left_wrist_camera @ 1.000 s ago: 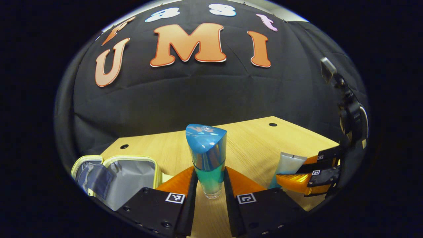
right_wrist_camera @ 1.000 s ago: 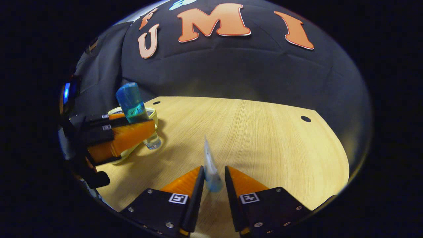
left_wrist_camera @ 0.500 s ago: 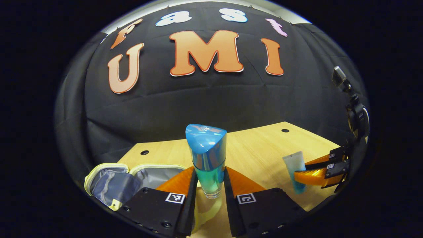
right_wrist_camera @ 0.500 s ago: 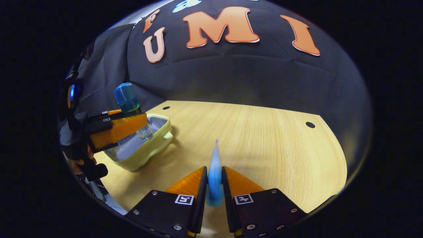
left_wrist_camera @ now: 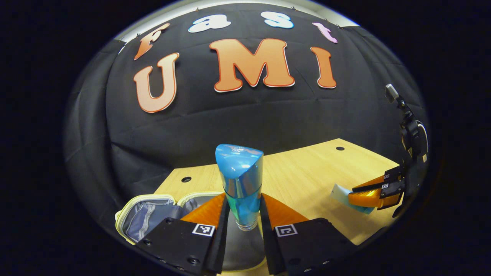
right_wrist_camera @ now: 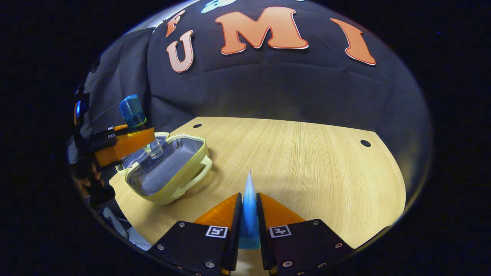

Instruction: First open the suitcase, pack the skin care products into it, and then close the suitcase.

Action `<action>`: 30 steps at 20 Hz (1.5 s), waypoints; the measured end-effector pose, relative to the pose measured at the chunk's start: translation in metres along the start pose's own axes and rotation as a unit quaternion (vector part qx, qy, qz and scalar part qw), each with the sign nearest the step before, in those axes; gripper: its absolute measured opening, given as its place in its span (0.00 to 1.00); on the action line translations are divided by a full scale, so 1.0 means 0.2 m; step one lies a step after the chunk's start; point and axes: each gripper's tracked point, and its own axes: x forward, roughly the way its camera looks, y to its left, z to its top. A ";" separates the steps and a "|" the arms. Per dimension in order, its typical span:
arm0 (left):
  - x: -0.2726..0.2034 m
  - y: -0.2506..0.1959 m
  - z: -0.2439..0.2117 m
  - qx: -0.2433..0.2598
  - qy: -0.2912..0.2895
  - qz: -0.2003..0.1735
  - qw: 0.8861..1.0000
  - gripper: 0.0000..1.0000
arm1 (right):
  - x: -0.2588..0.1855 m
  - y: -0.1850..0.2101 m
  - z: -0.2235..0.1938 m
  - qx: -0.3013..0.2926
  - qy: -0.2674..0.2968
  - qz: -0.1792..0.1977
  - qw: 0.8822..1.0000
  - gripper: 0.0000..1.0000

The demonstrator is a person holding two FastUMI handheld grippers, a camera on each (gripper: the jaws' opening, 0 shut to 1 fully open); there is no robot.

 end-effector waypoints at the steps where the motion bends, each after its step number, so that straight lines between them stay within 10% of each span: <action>1: 0.00 0.04 -0.02 -0.001 0.006 0.004 1.000 0.42 | 0.00 0.02 0.02 0.001 -0.003 0.000 1.000 0.25; 14: 0.11 0.56 -0.35 0.006 0.089 -0.018 0.996 0.42 | 0.05 0.72 0.56 0.003 -0.075 0.061 0.995 0.25; 30: 0.12 0.55 -0.84 -0.008 0.253 -0.101 0.962 0.41 | 0.39 1.12 0.32 0.004 -0.017 0.081 0.997 0.25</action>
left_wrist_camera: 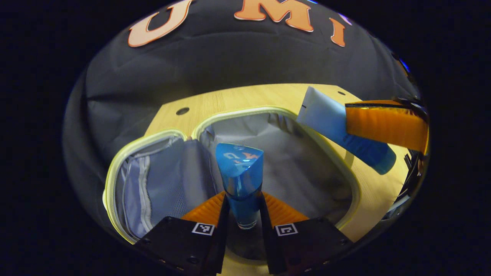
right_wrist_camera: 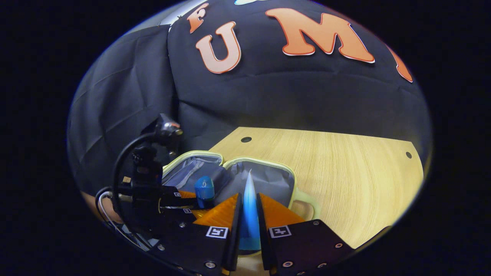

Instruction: First open the suitcase, pack the skin care products into it, and then close the suitcase.

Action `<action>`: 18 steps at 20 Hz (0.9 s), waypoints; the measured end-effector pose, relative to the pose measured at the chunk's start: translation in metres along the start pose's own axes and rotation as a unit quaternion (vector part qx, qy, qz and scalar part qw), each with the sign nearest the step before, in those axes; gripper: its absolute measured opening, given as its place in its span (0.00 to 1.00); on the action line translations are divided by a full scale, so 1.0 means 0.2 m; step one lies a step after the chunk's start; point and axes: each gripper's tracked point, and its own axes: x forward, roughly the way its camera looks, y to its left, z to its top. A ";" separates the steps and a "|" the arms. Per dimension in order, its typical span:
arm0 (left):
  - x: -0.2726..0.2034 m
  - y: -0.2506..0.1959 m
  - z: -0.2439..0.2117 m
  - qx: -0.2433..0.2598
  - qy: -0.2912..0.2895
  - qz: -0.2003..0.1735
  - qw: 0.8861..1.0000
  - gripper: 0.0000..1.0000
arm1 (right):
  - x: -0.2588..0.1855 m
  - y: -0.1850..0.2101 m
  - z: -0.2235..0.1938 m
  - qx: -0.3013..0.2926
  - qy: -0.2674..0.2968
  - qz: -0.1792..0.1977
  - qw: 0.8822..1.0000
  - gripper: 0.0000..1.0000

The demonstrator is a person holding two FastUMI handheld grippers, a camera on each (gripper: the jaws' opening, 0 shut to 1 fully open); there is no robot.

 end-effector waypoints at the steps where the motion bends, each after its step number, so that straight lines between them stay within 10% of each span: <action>1: 0.02 0.00 0.04 0.001 -0.008 -0.002 1.000 0.43 | 0.02 0.00 -0.02 0.002 0.004 0.000 1.000 0.25; 18: 0.02 0.08 0.19 -0.038 -0.008 0.012 0.999 0.54 | 0.35 -0.12 -0.26 0.036 0.069 -0.047 0.996 0.25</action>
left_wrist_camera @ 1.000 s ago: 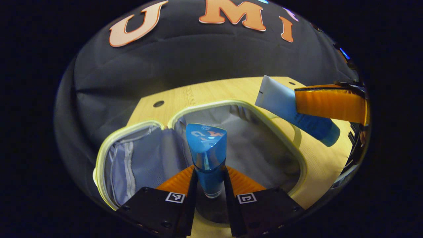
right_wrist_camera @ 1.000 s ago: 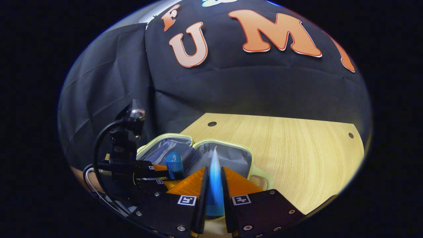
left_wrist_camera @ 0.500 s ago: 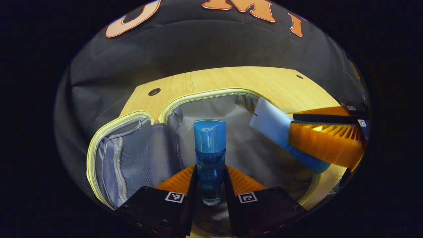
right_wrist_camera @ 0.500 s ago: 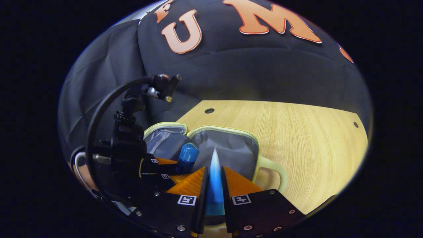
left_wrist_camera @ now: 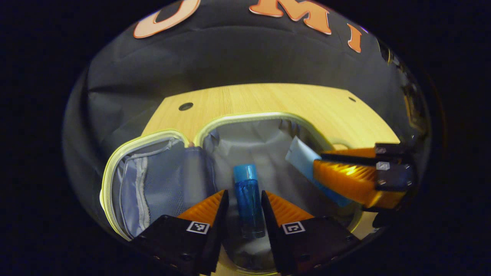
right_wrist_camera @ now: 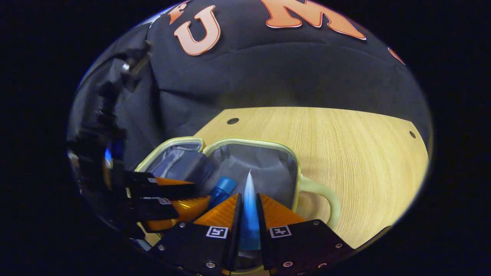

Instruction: First open the suitcase, pack the skin care products into it, and then close the suitcase.

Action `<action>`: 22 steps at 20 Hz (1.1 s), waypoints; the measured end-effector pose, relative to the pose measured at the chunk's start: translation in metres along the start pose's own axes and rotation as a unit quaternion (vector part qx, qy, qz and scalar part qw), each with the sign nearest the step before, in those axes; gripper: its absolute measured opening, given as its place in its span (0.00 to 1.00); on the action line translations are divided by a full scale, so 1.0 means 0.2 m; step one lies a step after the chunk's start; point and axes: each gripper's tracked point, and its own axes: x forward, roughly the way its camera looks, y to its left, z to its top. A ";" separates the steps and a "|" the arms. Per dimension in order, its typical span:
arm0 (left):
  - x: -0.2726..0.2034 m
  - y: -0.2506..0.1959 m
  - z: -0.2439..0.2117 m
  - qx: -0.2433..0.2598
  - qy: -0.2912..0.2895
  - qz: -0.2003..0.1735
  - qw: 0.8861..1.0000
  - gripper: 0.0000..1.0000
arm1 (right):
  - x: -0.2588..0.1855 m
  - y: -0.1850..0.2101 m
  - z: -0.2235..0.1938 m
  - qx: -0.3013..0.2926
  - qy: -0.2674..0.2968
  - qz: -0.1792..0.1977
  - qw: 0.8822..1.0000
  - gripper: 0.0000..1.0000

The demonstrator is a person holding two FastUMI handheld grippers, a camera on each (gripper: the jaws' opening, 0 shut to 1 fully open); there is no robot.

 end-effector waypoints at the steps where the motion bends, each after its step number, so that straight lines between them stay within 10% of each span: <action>1: -0.04 0.04 0.03 0.001 -0.016 0.005 1.000 0.60 | 0.01 -0.01 -0.04 0.000 0.009 -0.007 1.000 0.25; 9: -0.33 0.45 0.10 -0.047 -0.090 0.088 0.991 0.78 | 0.02 -0.03 -0.03 0.024 0.015 -0.026 0.999 0.30; 11: -0.37 0.57 0.06 -0.062 -0.096 0.106 0.988 0.93 | -0.02 -0.05 0.01 0.018 0.004 -0.030 0.999 0.41; 22: -0.52 1.02 -0.10 -0.166 -0.110 0.158 0.967 0.95 | -0.62 -0.29 0.46 -0.022 -0.129 -0.098 0.987 0.84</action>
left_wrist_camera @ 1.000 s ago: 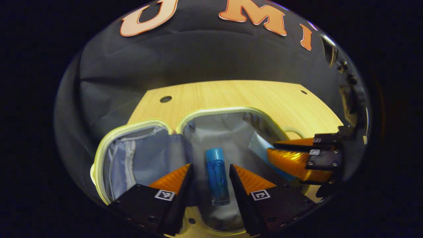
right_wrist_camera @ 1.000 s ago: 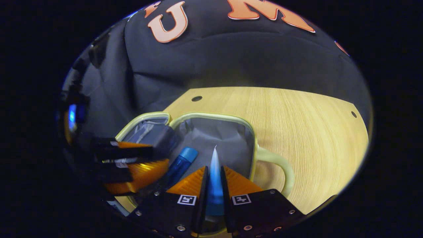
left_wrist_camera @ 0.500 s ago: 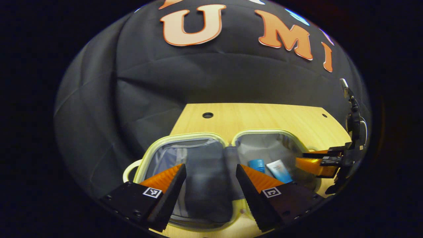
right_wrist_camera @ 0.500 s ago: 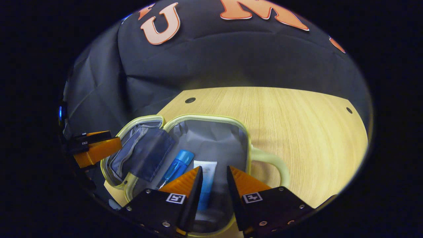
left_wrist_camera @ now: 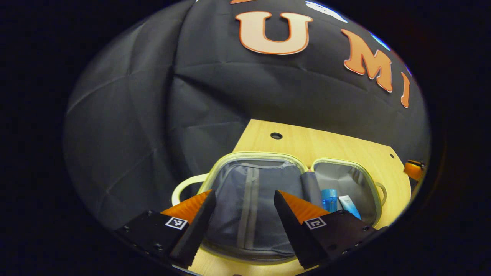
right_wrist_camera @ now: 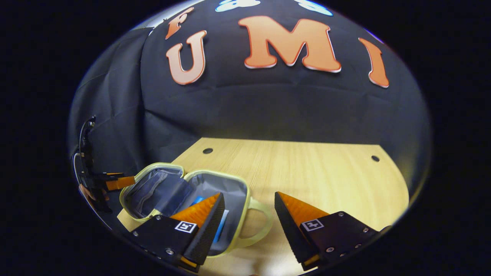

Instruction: First open the suitcase, pack the skin care products into it, and then close the suitcase.

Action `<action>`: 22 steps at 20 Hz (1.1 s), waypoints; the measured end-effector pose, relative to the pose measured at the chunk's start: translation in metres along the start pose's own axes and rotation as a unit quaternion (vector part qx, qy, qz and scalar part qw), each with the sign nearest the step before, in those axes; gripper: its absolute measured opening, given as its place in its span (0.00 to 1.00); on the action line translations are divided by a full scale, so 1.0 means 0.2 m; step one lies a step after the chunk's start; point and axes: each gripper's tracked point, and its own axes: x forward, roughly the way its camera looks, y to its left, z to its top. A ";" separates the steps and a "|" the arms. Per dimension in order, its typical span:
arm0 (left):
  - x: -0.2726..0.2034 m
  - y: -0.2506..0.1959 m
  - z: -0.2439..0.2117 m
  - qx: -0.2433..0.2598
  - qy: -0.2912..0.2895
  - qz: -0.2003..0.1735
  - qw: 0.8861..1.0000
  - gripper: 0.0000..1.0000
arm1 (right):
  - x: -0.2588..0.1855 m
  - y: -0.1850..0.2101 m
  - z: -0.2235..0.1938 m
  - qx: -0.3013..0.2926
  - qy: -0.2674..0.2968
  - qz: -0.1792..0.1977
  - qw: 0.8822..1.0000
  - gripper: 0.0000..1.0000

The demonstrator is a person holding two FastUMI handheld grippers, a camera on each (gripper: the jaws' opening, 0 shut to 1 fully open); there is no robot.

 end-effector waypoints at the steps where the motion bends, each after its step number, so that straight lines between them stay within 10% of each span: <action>1: 0.00 0.05 0.01 -0.012 -0.002 0.004 1.000 0.95 | -0.05 -0.04 0.06 -0.004 -0.015 -0.008 1.000 0.85; 11: 0.17 0.52 -0.11 -0.210 0.040 0.021 0.977 0.97 | -0.29 -0.28 0.55 -0.033 -0.103 -0.071 0.992 0.89; 22: 0.44 0.60 -0.25 -0.435 0.076 -0.023 0.897 0.80 | -0.43 -0.51 0.58 -0.058 -0.111 -0.109 0.986 0.90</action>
